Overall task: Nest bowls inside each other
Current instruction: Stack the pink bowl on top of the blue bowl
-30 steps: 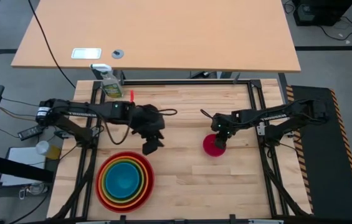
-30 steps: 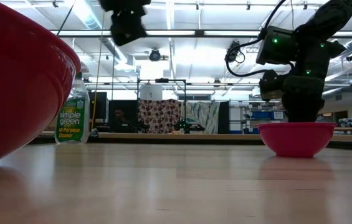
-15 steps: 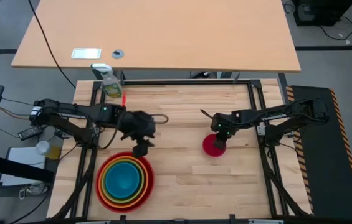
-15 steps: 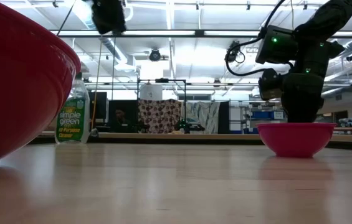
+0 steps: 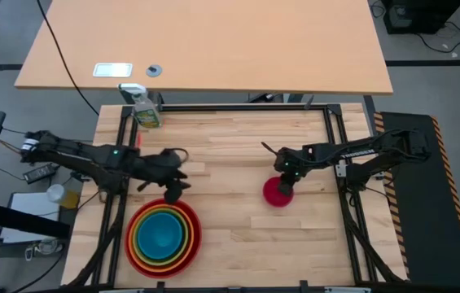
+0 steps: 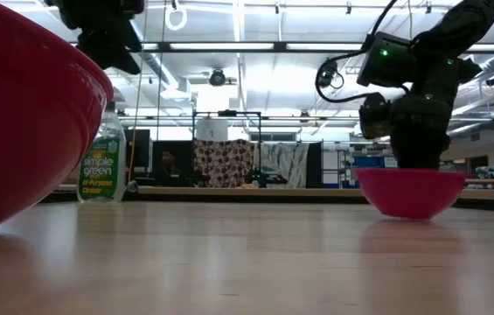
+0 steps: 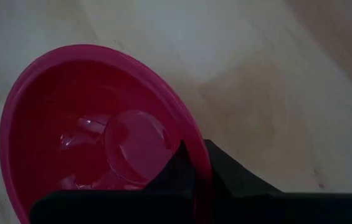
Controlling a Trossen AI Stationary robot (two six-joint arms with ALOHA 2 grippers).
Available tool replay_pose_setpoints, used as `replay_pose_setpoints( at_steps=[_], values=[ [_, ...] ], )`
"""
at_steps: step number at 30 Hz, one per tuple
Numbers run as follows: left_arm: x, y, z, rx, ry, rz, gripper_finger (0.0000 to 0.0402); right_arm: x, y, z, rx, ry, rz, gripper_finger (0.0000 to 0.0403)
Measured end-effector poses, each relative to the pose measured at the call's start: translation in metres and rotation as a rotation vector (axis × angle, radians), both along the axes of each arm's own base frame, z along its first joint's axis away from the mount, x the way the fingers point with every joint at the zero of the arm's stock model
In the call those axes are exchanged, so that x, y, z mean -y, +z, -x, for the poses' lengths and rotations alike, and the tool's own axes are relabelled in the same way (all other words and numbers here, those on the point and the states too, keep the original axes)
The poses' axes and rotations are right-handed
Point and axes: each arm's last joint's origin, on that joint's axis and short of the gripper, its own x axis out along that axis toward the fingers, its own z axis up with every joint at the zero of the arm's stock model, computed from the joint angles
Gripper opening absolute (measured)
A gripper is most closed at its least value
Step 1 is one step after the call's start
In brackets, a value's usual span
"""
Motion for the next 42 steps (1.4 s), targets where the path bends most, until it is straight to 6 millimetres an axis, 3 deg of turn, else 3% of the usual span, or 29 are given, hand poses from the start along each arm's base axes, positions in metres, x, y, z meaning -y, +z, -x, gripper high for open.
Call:
replay_pose_setpoints(
  at_steps=[10,16,20,25,31,36,42],
  values=[
    [-0.007,0.002,0.038,0.22,0.169,0.102,0.0191,0.001,0.032,-0.029,0.134,0.018,0.012,0.0018],
    [-0.009,0.004,0.05,0.246,0.163,0.166,0.0191,-0.004,0.052,-0.07,0.182,0.072,0.012,0.0019],
    [-0.008,0.002,0.058,0.189,0.124,0.235,0.0191,-0.01,0.072,-0.102,0.245,0.11,0.0,0.002],
    [-0.005,-0.012,0.069,-0.025,0.067,0.34,0.0191,-0.014,0.096,-0.14,0.341,0.167,-0.017,0.002],
    [-0.005,-0.017,0.076,-0.132,0.044,0.367,0.0191,-0.017,0.11,-0.18,0.405,0.225,-0.015,0.0021],
    [-0.009,-0.008,0.087,-0.202,0.065,0.261,0.0191,-0.02,0.111,-0.216,0.435,0.255,-0.026,0.0021],
    [-0.013,0.026,0.096,-0.153,0.006,0.122,0.0191,-0.025,0.115,-0.258,0.501,0.293,-0.041,0.0021]
  ],
)
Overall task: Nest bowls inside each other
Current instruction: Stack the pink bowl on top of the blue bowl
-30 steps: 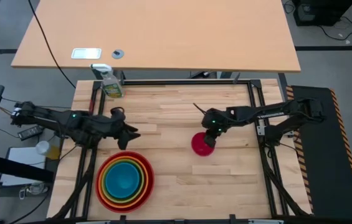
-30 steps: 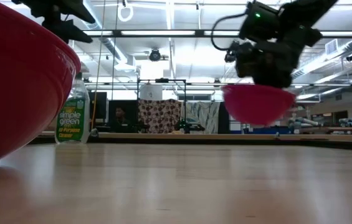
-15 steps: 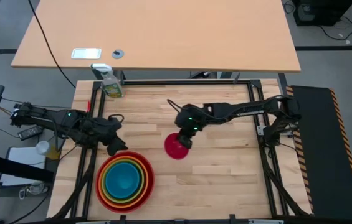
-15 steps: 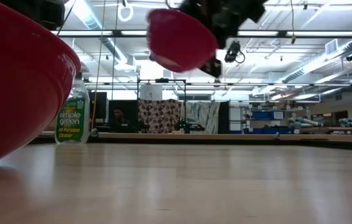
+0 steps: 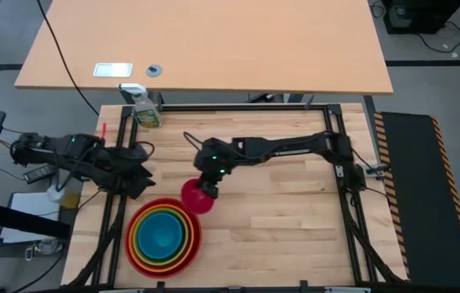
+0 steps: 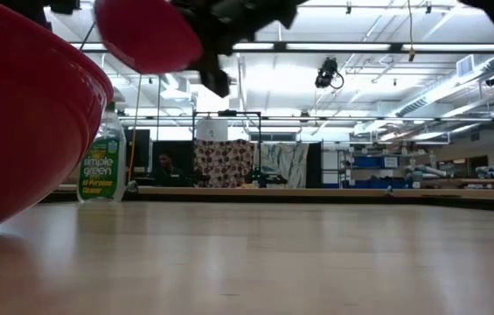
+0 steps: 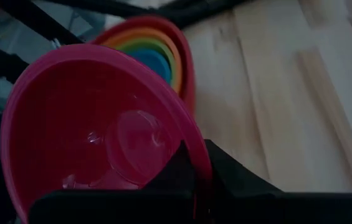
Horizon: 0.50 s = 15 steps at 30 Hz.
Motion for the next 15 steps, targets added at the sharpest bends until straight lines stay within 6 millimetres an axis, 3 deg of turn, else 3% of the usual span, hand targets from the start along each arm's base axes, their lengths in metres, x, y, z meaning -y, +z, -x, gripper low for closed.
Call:
replay_pose_setpoints(
  at_steps=[8,15],
  values=[
    [0.0,0.008,0.009,-0.022,-0.073,0.013,0.0192,-0.007,-0.005,-0.047,0.079,0.091,-0.059,0.0023],
    [0.002,0.007,0.012,-0.045,-0.108,0.082,0.0192,-0.028,-0.01,-0.071,0.115,0.129,-0.069,0.0023]
  ],
)
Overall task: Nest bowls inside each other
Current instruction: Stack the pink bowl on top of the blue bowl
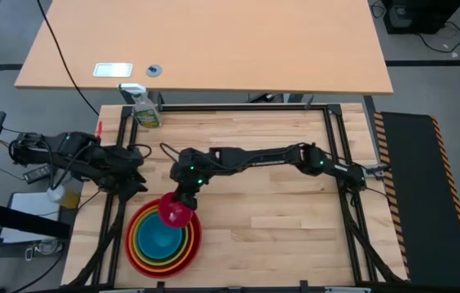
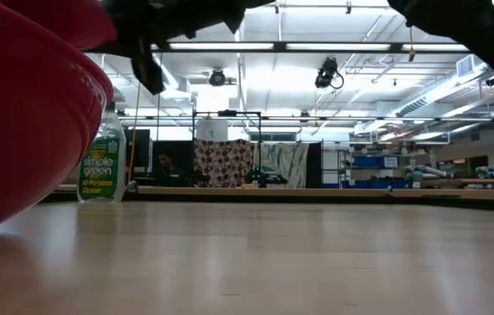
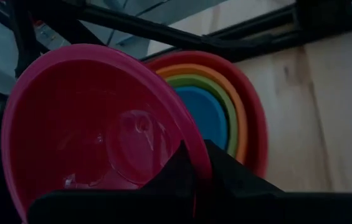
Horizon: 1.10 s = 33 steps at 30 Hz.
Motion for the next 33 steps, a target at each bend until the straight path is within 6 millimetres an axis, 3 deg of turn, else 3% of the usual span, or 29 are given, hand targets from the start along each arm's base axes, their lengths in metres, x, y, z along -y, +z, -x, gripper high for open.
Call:
replay_pose_setpoints(
  at_steps=[7,11,15,20,24,33],
  values=[
    [-0.002,0.037,-0.003,0.178,0.035,-0.074,0.0192,-0.018,-0.017,-0.013,0.024,0.003,0.01,0.0023],
    [-0.007,0.063,-0.002,0.307,0.08,-0.193,0.0192,-0.031,-0.025,-0.014,0.039,-0.002,0.087,0.0023],
    [-0.008,0.074,-0.004,0.404,0.128,-0.257,0.0192,-0.042,-0.035,-0.016,0.073,0.013,0.185,0.0023],
    [-0.004,0.07,-0.011,0.352,0.128,-0.157,0.0192,-0.049,-0.033,-0.017,0.122,0.017,0.26,0.0023],
    [0.005,0.056,-0.02,0.171,0.159,-0.063,0.0192,-0.048,-0.033,-0.017,0.111,0.008,0.261,0.0023],
    [0.051,0.031,-0.051,-0.123,0.226,0.105,0.0191,-0.037,-0.047,-0.008,-0.087,-0.083,0.287,0.0023]
  ],
)
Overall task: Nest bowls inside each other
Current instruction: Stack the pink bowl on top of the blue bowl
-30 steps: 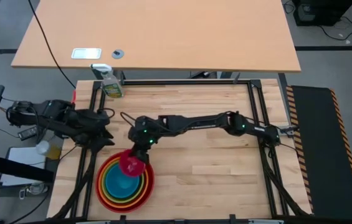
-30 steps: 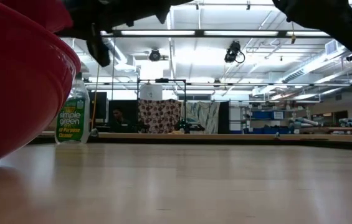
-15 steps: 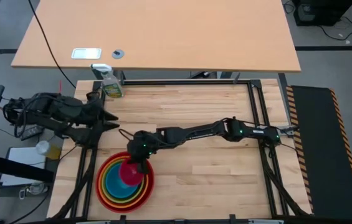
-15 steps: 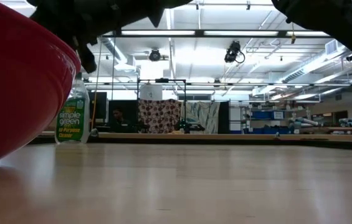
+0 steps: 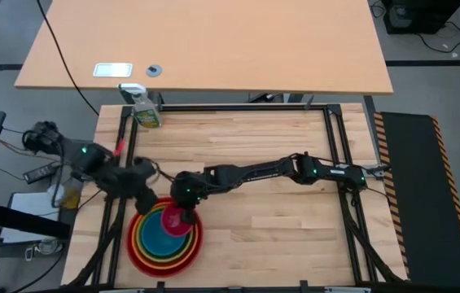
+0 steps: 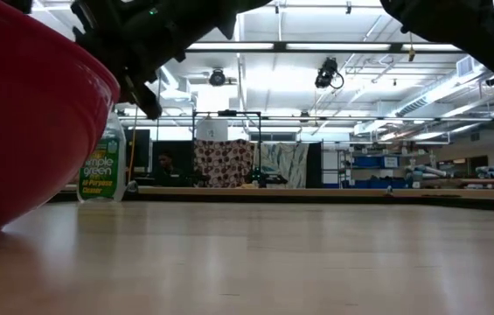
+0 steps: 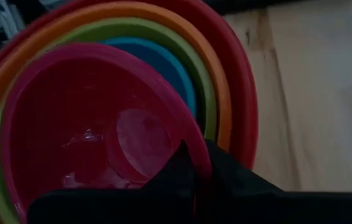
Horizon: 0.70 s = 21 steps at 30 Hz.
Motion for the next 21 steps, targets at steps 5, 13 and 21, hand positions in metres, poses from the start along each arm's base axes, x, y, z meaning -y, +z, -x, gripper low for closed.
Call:
replay_pose_setpoints(
  at_steps=[5,13,21],
  values=[
    [0.023,-0.009,-0.001,-0.076,-0.028,0.003,0.0191,0.003,0.0,-0.001,0.006,-0.012,0.0,0.0023],
    [0.063,-0.016,0.008,-0.041,0.002,0.001,0.0191,0.006,0.001,-0.002,0.016,-0.004,-0.011,0.0023],
    [0.086,-0.042,-0.02,-0.113,0.192,0.009,0.0191,0.006,0.002,-0.003,0.026,-0.013,-0.022,0.0023]
  ],
)
